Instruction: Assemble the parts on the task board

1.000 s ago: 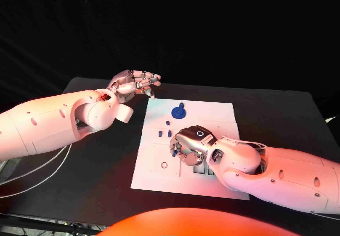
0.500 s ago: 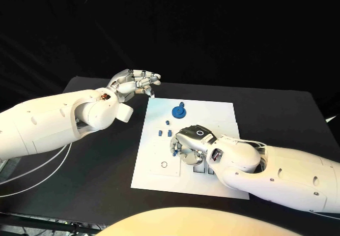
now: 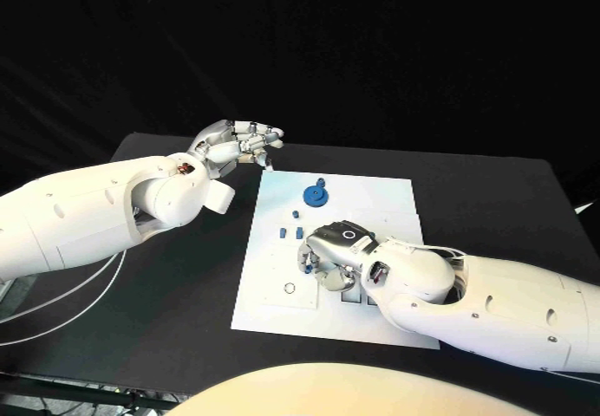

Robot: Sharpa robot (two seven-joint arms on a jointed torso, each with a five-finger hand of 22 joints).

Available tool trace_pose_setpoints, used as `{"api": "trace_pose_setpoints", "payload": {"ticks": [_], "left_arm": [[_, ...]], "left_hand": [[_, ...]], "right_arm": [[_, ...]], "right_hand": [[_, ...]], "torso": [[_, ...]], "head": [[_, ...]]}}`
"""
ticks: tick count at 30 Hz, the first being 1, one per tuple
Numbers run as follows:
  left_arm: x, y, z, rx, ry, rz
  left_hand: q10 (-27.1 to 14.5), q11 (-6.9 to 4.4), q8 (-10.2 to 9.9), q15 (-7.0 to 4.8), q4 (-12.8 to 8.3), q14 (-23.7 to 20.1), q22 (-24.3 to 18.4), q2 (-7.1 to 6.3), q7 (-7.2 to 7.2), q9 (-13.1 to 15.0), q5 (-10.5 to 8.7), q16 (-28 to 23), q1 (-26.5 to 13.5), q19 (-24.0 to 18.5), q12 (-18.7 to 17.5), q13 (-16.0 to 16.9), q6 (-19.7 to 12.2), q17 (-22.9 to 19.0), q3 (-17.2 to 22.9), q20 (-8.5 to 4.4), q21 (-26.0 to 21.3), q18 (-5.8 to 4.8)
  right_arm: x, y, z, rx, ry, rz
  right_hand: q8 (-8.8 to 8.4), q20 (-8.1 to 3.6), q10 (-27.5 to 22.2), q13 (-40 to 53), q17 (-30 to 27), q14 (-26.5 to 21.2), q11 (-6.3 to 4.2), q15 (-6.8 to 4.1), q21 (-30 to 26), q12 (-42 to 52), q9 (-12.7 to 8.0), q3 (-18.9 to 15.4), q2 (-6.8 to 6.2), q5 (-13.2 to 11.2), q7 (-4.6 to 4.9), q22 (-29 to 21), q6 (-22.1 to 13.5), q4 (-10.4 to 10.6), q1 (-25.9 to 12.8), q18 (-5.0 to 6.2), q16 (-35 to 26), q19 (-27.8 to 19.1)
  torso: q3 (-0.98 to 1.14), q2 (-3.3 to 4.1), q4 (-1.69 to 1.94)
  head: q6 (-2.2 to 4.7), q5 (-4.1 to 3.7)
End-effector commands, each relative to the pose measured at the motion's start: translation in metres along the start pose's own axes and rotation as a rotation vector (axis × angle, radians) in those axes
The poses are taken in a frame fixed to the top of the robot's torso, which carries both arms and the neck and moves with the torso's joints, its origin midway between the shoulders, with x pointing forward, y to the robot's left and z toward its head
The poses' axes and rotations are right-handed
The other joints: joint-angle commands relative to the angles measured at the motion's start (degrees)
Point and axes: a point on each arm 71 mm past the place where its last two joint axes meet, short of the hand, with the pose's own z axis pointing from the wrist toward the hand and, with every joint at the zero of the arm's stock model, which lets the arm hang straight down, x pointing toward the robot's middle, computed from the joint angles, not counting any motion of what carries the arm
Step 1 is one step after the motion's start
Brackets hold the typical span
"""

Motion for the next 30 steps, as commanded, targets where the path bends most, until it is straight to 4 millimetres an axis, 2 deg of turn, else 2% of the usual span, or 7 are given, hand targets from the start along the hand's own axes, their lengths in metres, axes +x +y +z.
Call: {"api": "trace_pose_setpoints", "payload": {"ticks": [1, 6, 9, 13, 15, 18, 30], "left_arm": [[0.002, -0.001, 0.0, 0.004, 0.01, -0.002], [0.001, 0.0, 0.0, 0.003, 0.01, -0.002], [0.001, 0.0, 0.0, 0.003, 0.009, -0.002], [0.001, 0.0, 0.0, 0.002, 0.009, -0.002], [0.001, 0.0, 0.0, 0.002, 0.009, -0.002], [0.001, 0.0, 0.0, 0.001, 0.009, -0.002], [0.001, 0.0, 0.0, -0.004, 0.014, -0.003]], "left_hand": [[-0.24, -0.02, -0.2, 0.03, -0.01, -0.54, -0.07, 0.05, 0.94, -0.09, -0.07, 0.21, 0.5, 0.27, 0.29, -0.05, -0.39, -0.09, -0.26, -0.07, -0.29, 0.3], [-0.51, 0.02, -0.14, 0.07, 0.17, -0.64, -0.26, 0.15, 0.98, -0.07, -0.07, 0.3, 0.7, 0.43, 0.58, -0.05, -0.5, -0.16, -0.55, -0.03, -0.55, 0.31], [-0.51, 0.02, -0.14, 0.07, 0.17, -0.64, -0.26, 0.15, 0.98, -0.07, -0.07, 0.3, 0.7, 0.43, 0.58, -0.05, -0.5, -0.16, -0.55, -0.03, -0.55, 0.31], [-0.51, 0.02, -0.14, 0.07, 0.17, -0.64, -0.26, 0.15, 0.98, -0.07, -0.07, 0.3, 0.7, 0.43, 0.58, -0.05, -0.5, -0.16, -0.55, -0.03, -0.55, 0.31], [-0.51, 0.02, -0.14, 0.07, 0.17, -0.64, -0.26, 0.15, 0.98, -0.07, -0.07, 0.3, 0.7, 0.43, 0.58, -0.05, -0.5, -0.16, -0.55, -0.03, -0.55, 0.31], [-0.51, 0.02, -0.14, 0.07, 0.17, -0.64, -0.26, 0.15, 0.98, -0.07, -0.07, 0.3, 0.7, 0.43, 0.58, -0.05, -0.5, -0.16, -0.55, -0.03, -0.55, 0.31], [-0.55, 0.03, -0.11, 0.08, 0.22, -0.67, -0.31, 0.19, 0.99, -0.06, -0.09, 0.32, 0.76, 0.47, 0.67, -0.04, -0.52, -0.19, -0.62, -0.03, -0.62, 0.31]], "right_arm": [[0.006, 0.002, 0.0, -0.008, 0.053, -0.021], [0.007, 0.001, 0.0, -0.002, 0.06, -0.024], [0.007, 0.001, 0.0, -0.005, 0.061, -0.017], [0.007, 0.001, 0.0, -0.007, 0.056, -0.008], [0.006, 0.001, 0.0, -0.005, 0.046, -0.004], [0.005, -0.001, -0.002, 0.003, 0.024, 0.002], [-0.011, -0.008, -0.021, 0.029, -0.055, 0.018]], "right_hand": [[0.05, 0.14, 1.89, 0.0, -0.02, 2.77, -1.53, -0.21, -0.29, 0.28, -0.01, 0.36, 0.41, 0.04, 0.31, 1.2, -0.06, 0.03, -0.12, -0.82, 0.17, -0.41], [-0.19, 0.26, 1.42, -0.02, -0.26, 2.71, -1.34, -0.03, -0.79, -0.12, 0.09, 0.16, 0.46, -0.06, 0.52, 0.9, -0.47, 0.19, -0.58, -0.72, 0.09, -0.74], [-1.62, 0.77, -1.01, -0.41, -0.36, 2.64, -0.45, 0.79, -1.95, -1.74, -0.06, -0.39, 0.34, -0.67, 1.35, 0.23, -2.77, 0.43, -1.4, -0.51, 0.22, -1.5], [-4.31, 1.85, -6.99, -2.14, -2.14, 2.08, 0.83, 1.97, -5.4, -2.63, -0.55, -0.98, -1.15, -1.47, 1.76, -1.98, -6.59, 1.24, -3.27, 0.17, -0.67, -3.46], [-5.38, 2.37, -9.55, -3.08, -2.7, 1.9, 1.32, 2.34, -6.96, -2.6, -0.65, -1.2, -2.08, -3.0, 1.76, -2.99, -8.21, 1.67, -3.94, 0.48, -0.85, -4.1], [-6.56, 2.89, -12.19, -4.03, -3.82, 1.57, 1.87, 2.71, -9.02, -2.54, -0.74, -1.53, -2.91, -3.36, 1.49, -4.35, -10.03, 1.74, -3.82, 0.86, -1.34, -4.82], [-6.44, 2.98, -12.19, -4.37, -3.91, 1.53, 1.82, 2.78, -8.71, -1.59, -0.37, -2.02, -2.9, -3.18, 1.66, -4.02, -9.4, 2.06, -3.66, 0.76, -1.18, -4.15]], "torso": [[-0.01, -0.02, 0.01], [-0.02, -0.03, 0.0], [-0.02, -0.03, -0.04], [0.0, -0.01, -0.02], [0.0, -0.01, -0.02], [0.0, -0.02, -0.02], [-0.01, -0.04, -0.05]], "head": [[-0.05, -0.06], [-0.06, -0.09], [-0.03, -0.09], [0.02, -0.1], [0.03, -0.12], [0.11, -0.16], [0.55, -0.46]]}}
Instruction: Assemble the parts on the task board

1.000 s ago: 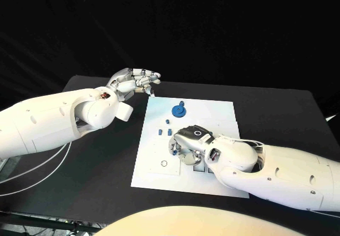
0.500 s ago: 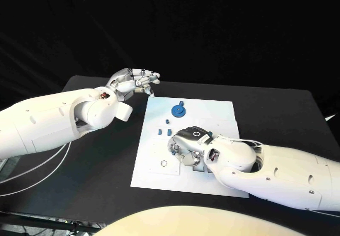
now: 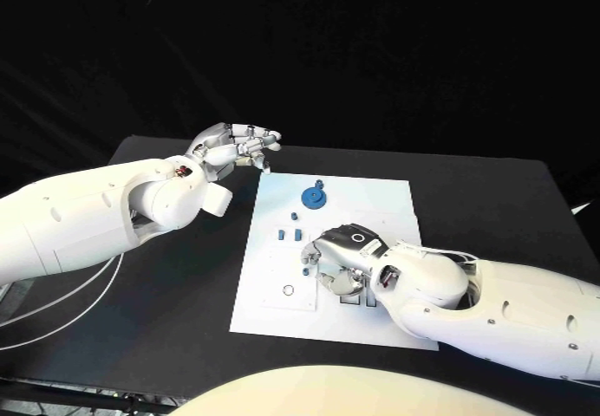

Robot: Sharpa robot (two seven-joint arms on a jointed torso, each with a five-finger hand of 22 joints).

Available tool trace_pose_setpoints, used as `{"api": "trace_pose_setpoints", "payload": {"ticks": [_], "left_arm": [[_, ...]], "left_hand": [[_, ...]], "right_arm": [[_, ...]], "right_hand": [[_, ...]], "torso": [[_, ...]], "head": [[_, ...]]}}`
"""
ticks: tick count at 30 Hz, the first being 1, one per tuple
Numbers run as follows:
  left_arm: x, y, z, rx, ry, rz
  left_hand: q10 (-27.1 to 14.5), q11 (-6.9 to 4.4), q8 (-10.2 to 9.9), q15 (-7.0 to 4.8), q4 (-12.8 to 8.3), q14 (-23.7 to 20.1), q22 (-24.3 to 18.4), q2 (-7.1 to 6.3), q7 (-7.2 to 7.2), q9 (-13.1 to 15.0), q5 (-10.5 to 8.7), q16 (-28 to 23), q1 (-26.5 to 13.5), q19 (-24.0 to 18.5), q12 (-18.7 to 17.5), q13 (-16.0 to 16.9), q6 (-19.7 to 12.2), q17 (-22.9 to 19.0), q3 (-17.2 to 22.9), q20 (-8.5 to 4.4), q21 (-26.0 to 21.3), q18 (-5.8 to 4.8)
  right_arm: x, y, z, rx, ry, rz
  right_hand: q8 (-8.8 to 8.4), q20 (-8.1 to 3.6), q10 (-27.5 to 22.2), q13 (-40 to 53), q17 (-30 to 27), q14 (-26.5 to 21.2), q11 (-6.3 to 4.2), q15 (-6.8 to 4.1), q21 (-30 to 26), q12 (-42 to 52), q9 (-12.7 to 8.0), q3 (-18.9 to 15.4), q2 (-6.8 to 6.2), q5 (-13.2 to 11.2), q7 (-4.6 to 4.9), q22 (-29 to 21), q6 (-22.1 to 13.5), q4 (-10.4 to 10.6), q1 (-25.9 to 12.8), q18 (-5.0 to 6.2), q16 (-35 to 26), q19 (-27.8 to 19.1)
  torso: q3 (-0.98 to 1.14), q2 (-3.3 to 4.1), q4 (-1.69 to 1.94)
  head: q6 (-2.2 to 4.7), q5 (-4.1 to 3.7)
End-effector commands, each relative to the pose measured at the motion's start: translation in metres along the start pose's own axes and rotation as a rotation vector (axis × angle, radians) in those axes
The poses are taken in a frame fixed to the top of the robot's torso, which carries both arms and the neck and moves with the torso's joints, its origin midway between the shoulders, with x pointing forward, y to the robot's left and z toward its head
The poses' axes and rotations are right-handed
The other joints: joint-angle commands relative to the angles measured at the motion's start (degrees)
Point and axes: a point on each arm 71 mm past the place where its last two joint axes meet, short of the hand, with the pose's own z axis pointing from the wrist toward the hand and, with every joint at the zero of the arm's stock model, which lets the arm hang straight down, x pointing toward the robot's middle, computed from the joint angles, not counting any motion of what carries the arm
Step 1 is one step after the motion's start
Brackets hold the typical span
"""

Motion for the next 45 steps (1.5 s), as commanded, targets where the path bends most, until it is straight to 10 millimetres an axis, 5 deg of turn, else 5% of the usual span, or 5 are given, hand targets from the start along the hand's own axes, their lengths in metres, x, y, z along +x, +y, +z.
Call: {"api": "trace_pose_setpoints", "payload": {"ticks": [1, 15, 21, 25, 45], "left_arm": [[0.002, -0.001, 0.0, 0.004, 0.015, -0.004], [0.002, -0.001, -0.001, 0.022, 0.031, 0.006], [0.003, -0.001, 0.0, 0.035, 0.048, 0.018], [0.004, -0.001, 0.0, 0.039, 0.053, 0.02], [0.004, -0.001, 0.0, 0.038, 0.05, 0.015]], "left_hand": [[-0.55, 0.03, -0.11, -0.13, -0.01, -0.46, -0.05, -0.06, 0.78, -0.06, -0.09, 0.32, 0.51, 0.47, 0.23, -0.04, -0.31, -0.07, -0.39, -0.02, -0.18, 0.31], [-0.59, -0.02, 0.01, -0.18, -0.24, -0.61, -0.18, -0.17, 0.72, -0.02, -0.07, 0.32, 1.13, 0.55, 0.53, -0.03, -0.28, -0.17, -0.52, -0.05, -0.37, 0.33], [-0.51, -0.07, 0.14, -0.21, -0.52, -0.98, -0.37, -0.86, 0.66, 0.02, -0.09, 0.08, 1.55, 0.47, 0.88, -0.02, -0.25, -0.39, -1.02, -0.08, -0.71, 0.32], [-0.5, -0.06, 0.25, -0.2, -0.49, -1.55, -0.71, -0.87, 0.67, 0.04, -0.06, -0.65, 1.82, 0.19, 1.1, -0.08, -0.23, -0.84, -1.23, -0.08, -1.3, 0.31], [-0.38, -0.07, 0.36, -0.2, -0.38, -1.64, -0.89, -0.6, 0.69, 0.07, -0.04, -0.95, 1.94, 0.13, 1.26, -0.11, -0.13, -1.06, -1.24, -0.08, -1.58, 0.31]], "right_arm": [[-0.01, -0.003, -0.007, 0.013, -0.053, 0.012], [-0.051, -0.06, -0.048, 0.161, -0.108, 0.139], [-0.054, -0.087, -0.059, 0.216, -0.089, 0.126], [-0.051, -0.097, -0.059, 0.229, -0.064, 0.101], [-0.032, -0.097, -0.042, 0.214, 0.009, 0.084]], "right_hand": [[0.11, -0.1, 0.36, -0.05, 0.23, 1.56, -0.26, 0.33, 0.44, 0.41, 0.25, -0.17, -0.3, -0.04, 0.29, 0.39, 0.73, 0.24, 0.08, 0.73, 0.03, 0.45], [-0.53, -0.12, -0.17, -0.56, 1.18, 1.84, -0.25, 0.41, 0.96, 0.87, 0.38, -2.47, -1.87, -0.09, 1.04, 0.99, 0.5, 1.47, -1.16, 0.49, 1.08, 1.28], [-2.92, 0.15, -4.16, -1.23, 1.52, 1.78, 0.02, 0.61, -1.2, 3.64, 0.42, -21.16, 0.15, 1.25, 0.1, 0.18, -1.38, 6.29, 3.65, 0.65, 2.34, 1.7], [-3.5, 0.3, -5.87, -1.32, 1.4, 1.72, 0.22, 0.79, -1.88, 4.96, 0.55, -26.16, 0.21, 0.93, -0.44, 0.09, -1.42, 10.64, 6.78, 0.68, 2.65, 1.84], [-3.08, -0.96, 1.39, -1.44, 2.9, 2.25, -1.37, -0.5, 2.21, 7.61, 0.71, -16.02, 1.71, -0.06, -0.12, 3.88, 4.37, 14.78, 10.82, -0.2, 4.3, 4.3]], "torso": [[-0.02, 0.01, 0.0], [-0.07, -0.07, -0.03], [-0.04, -0.01, 0.0], [0.0, 0.07, -0.01], [-0.04, 0.06, 0.07]], "head": [[0.28, -0.17], [1.3, -1.19], [1.54, -1.34], [1.69, -1.48], [1.44, -1.45]]}}
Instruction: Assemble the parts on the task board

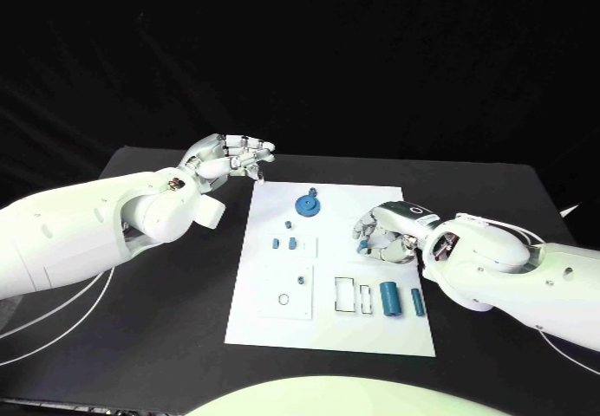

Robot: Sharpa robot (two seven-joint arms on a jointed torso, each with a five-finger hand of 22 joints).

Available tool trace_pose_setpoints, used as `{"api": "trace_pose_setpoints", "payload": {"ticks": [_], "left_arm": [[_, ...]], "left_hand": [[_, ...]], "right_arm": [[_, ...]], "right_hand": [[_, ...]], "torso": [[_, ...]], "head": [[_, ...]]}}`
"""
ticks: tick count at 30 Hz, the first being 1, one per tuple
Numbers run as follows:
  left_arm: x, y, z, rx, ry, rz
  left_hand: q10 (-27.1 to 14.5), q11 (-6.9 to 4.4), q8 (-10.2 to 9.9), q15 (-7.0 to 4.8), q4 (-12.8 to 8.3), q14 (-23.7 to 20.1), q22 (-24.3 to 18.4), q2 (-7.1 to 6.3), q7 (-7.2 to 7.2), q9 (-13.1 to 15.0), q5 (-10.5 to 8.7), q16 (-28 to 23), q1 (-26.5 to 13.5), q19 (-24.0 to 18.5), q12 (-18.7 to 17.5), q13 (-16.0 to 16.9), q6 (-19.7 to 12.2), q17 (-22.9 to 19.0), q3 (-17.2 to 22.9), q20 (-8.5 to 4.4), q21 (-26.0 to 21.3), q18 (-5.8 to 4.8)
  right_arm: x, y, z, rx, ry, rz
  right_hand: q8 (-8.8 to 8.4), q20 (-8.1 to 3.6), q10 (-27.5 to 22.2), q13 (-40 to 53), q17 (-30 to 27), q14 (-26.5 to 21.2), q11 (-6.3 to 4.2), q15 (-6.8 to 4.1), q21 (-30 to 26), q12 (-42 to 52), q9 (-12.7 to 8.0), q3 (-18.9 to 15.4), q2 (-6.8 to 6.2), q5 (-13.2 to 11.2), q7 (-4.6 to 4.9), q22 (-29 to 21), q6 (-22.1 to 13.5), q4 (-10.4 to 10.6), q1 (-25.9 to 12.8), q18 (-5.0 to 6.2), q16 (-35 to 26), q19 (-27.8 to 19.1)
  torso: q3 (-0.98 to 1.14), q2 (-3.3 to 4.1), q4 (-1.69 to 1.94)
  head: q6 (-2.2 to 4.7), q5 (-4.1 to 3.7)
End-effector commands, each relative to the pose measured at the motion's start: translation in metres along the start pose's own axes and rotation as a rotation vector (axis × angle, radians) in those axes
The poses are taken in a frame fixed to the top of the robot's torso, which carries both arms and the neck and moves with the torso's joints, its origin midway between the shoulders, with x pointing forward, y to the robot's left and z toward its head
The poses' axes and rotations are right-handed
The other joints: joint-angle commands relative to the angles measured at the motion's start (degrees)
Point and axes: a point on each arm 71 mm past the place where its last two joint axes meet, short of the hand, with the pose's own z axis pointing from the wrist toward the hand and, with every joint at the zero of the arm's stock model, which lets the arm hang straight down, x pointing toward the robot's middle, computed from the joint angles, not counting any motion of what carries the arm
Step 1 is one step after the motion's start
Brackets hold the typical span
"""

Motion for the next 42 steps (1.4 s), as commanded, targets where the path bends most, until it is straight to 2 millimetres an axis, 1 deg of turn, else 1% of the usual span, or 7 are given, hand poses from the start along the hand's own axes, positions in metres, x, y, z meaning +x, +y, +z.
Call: {"api": "trace_pose_setpoints", "payload": {"ticks": [1, 7, 19, 21, 22, 27, 42], "left_arm": [[0.0026, -0.0013, 0.0004, 0.016, 0.02, -0.008], [0.0016, -0.0012, -0.0002, 0.014, 0.016, -0.011], [0.0015, -0.0006, -0.0002, 0.006, 0.018, -0.014], [0.0014, -0.0005, -0.0002, 0.004, 0.017, -0.014], [0.0013, -0.0005, -0.0002, 0.004, 0.017, -0.014], [0.0012, -0.0002, -0.0001, 0.001, 0.015, -0.013], [0.0001, 0.0003, -0.0002, -0.004, 0.007, -0.014]], "left_hand": [[0.03, -0.06, 0.36, 0.02, -0.07, -0.41, -0.09, 0.08, 0.69, 0.07, -0.04, -0.22, 0.65, -0.06, 0.37, -0.06, -0.13, -0.05, -0.28, 0.11, -0.24, 0.31], [0.03, -0.06, 0.36, 0.02, -0.07, -0.41, -0.09, 0.08, 0.69, 0.07, -0.04, -0.22, 0.65, -0.06, 0.37, -0.06, -0.13, -0.05, -0.28, 0.11, -0.24, 0.31], [0.02, -0.05, 0.38, 0.02, 0.02, -0.4, -0.17, 0.29, 0.72, 0.07, -0.03, -0.33, 0.72, -0.05, 0.41, -0.09, -0.12, -0.14, -0.25, 0.11, -0.36, 0.31], [0.02, -0.05, 0.38, 0.02, 0.02, -0.4, -0.17, 0.29, 0.72, 0.07, -0.03, -0.33, 0.72, -0.05, 0.41, -0.09, -0.12, -0.14, -0.25, 0.11, -0.36, 0.31], [0.02, -0.05, 0.38, 0.02, 0.02, -0.4, -0.17, 0.29, 0.72, 0.07, -0.03, -0.33, 0.72, -0.05, 0.41, -0.09, -0.12, -0.14, -0.25, 0.11, -0.36, 0.31], [-0.01, -0.04, 0.38, 0.02, 0.05, -0.41, -0.19, 0.35, 0.73, 0.07, -0.03, -0.36, 0.73, -0.04, 0.4, -0.11, -0.14, -0.17, -0.24, 0.11, -0.39, 0.31], [-0.05, -0.01, 0.38, 0.04, 0.17, -0.4, -0.25, 0.54, 0.76, 0.06, -0.06, -0.43, 0.71, -0.03, 0.41, -0.14, -0.16, -0.23, -0.22, 0.12, -0.47, 0.31]], "right_arm": [[0.0053, 0.0007, 0.0012, -0.015, 0.04, -0.016], [0.0075, 0.0007, 0.0026, -0.012, 0.047, -0.017], [0.007, 0.001, 0.003, -0.011, 0.03, -0.019], [0.0066, 0.001, 0.003, -0.011, 0.025, -0.023], [0.0064, 0.001, 0.0029, -0.011, 0.022, -0.025], [0.0055, 0.0018, 0.0025, -0.016, 0.008, -0.037], [0.0019, 0.007, 0.0018, -0.034, -0.045, -0.051]], "right_hand": [[0.35, -0.16, 1.3, -0.07, 0.16, 2.26, -0.1, -0.5, 0.61, -0.69, 0.05, 2.49, -0.43, -0.4, 0.04, 0.46, 1.23, 0.15, 0.36, -0.25, 0.37, 0.44], [0.6, -0.3, 2.93, -0.08, 0.26, 2.27, -0.35, -0.73, 1.09, -1.62, 0.29, 5.66, -0.75, -0.34, -0.18, 1.02, 2.53, -0.06, -0.05, -0.34, 0.55, 0.65], [0.59, -0.37, 3.44, -0.1, 0.27, 2.25, -0.36, -0.75, 1.09, -2.64, 0.52, 7.98, -0.98, -0.25, -0.13, 1.25, 2.86, -0.86, -0.31, -0.35, 0.65, 0.63], [0.53, -0.33, 3.67, -0.07, 0.27, 2.23, -0.24, -0.7, 1.14, -3.16, 0.65, 9.46, -0.94, -0.94, -0.04, 1.42, 2.88, -1.59, -0.38, -0.38, 0.69, 0.62], [0.47, -0.3, 3.89, -0.05, 0.27, 2.22, -0.14, -0.7, 1.15, -3.64, 0.78, 11.2, -0.88, -3.1, 0.02, 1.57, 2.9, -2.38, -0.45, -0.39, 0.74, 0.6], [0.97, -0.6, 5.7, 0.23, 0.42, 2.24, -0.52, -0.92, 1.95, -3.92, 1.48, 15.25, -0.11, -3.68, 0.03, 2.45, 3.85, -6.48, 0.89, -0.47, 0.91, 0.82], [2.9, -1.5, 11.21, 2.08, 0.59, 2.29, -2.11, -2.21, 3.25, -2.19, 3.17, 15.69, 0.78, -4.39, -0.88, 3.87, 6.57, -10.38, -1.65, -0.68, 1.09, 1.19]], "torso": [[-0.01, 0.01, 0.03], [0.02, -0.03, -0.03], [0.05, -0.03, -0.04], [0.04, -0.02, -0.06], [0.04, -0.02, -0.06], [0.05, -0.02, -0.05], [0.03, 0.0, -0.02]], "head": [[-0.16, 0.07], [-0.25, 0.1], [-0.27, 0.07], [-0.3, 0.04], [-0.3, 0.04], [-0.29, 0.06], [-0.25, -0.04]]}}
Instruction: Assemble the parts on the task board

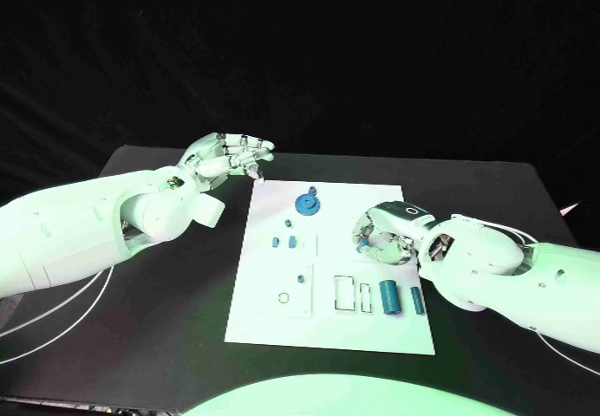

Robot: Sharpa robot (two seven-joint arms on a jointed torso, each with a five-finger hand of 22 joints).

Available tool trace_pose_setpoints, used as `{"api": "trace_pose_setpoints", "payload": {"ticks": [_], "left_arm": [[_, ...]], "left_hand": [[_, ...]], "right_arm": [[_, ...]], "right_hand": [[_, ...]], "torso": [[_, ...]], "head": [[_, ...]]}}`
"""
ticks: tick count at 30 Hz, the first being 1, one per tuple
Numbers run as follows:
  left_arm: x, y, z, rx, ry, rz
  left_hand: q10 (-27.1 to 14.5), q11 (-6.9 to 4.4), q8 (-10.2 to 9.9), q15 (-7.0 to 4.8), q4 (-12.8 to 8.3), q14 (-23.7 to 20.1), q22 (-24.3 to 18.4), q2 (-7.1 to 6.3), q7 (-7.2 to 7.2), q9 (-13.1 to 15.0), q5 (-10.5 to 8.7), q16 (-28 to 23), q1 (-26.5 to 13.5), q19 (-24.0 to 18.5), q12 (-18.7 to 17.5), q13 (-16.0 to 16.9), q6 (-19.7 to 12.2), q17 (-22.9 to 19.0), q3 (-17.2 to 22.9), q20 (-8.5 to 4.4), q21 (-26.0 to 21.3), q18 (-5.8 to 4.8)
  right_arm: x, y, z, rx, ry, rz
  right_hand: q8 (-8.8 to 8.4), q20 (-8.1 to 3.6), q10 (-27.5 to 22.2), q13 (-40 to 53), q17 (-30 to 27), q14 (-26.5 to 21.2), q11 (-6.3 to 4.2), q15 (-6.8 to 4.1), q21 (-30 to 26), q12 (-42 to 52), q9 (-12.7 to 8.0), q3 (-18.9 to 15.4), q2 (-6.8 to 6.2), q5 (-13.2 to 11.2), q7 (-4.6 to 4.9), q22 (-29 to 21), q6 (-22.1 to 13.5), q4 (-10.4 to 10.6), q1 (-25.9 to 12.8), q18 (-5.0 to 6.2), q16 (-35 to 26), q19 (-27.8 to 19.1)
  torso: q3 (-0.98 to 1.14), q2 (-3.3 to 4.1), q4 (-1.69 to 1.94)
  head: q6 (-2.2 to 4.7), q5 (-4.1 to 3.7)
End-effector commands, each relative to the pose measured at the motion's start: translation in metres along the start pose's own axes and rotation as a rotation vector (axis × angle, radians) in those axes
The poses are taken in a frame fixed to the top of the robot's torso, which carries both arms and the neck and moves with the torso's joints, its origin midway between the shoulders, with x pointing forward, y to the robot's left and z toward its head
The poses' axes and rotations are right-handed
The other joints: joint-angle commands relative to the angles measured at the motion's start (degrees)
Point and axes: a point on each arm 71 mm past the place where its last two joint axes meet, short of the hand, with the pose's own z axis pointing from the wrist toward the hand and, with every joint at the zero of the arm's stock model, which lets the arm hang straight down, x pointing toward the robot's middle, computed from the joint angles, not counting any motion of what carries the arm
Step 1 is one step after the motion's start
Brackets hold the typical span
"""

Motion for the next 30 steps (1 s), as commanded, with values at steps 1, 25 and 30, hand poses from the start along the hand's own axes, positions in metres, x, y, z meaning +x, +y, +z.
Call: {"api": "trace_pose_setpoints", "payload": {"ticks": [1, 25, 30], "left_arm": [[0.001, 0.0, 0.0, 0.003, 0.008, -0.012], [0.004, 0.0, 0.003, 0.002, 0.012, -0.015], [0.005, 0.001, 0.004, 0.002, 0.013, -0.017]], "left_hand": [[-0.06, -0.01, 0.38, 0.04, 0.17, -0.4, -0.05, 0.25, 0.76, 0.06, -0.06, -0.2, 0.43, -0.03, 0.17, -0.05, -0.17, -0.05, -0.23, 0.12, -0.24, 0.31], [-0.07, 0.0, 0.39, 0.06, 0.27, -0.38, -0.09, 0.36, 0.78, 0.06, -0.08, -0.24, 0.39, -0.01, 0.18, -0.07, -0.17, -0.09, -0.24, 0.13, -0.29, 0.3], [-0.07, 0.0, 0.39, 0.06, 0.27, -0.38, -0.09, 0.36, 0.78, 0.06, -0.08, -0.24, 0.39, -0.01, 0.18, -0.07, -0.17, -0.09, -0.24, 0.13, -0.29, 0.3]], "right_arm": [[-0.001, 0.003, 0.0, -0.015, -0.024, -0.02], [-0.035, 0.052, -0.005, -0.136, -0.062, -0.007], [-0.029, 0.077, -0.001, -0.203, -0.067, -0.01]], "right_hand": [[0.44, -0.41, 5.11, 2.31, 0.07, 2.38, -4.61, -0.49, 0.46, 1.98, 0.11, 0.05, 0.25, -0.16, -0.02, 3.17, 0.45, -0.38, -0.2, -0.7, 0.23, 0.12], [0.5, -0.54, 5.23, 2.57, 0.09, 2.39, -4.64, -0.58, 0.82, 1.98, 0.21, 0.15, 0.23, 0.02, 0.0, 3.44, 0.57, -0.99, -0.19, -0.78, 0.23, 0.27], [0.44, -0.55, 5.16, 2.6, 0.12, 2.4, -4.6, -0.57, 0.76, 1.91, 0.2, 0.21, 0.24, 0.06, 0.05, 3.43, 0.5, -1.1, -0.21, -0.77, 0.25, 0.25]], "torso": [[-0.03, 0.03, 0.0], [-0.04, -0.06, -0.06], [0.02, -0.13, -0.06]], "head": [[0.0, -0.03], [0.16, 0.42], [0.34, 1.47]]}}
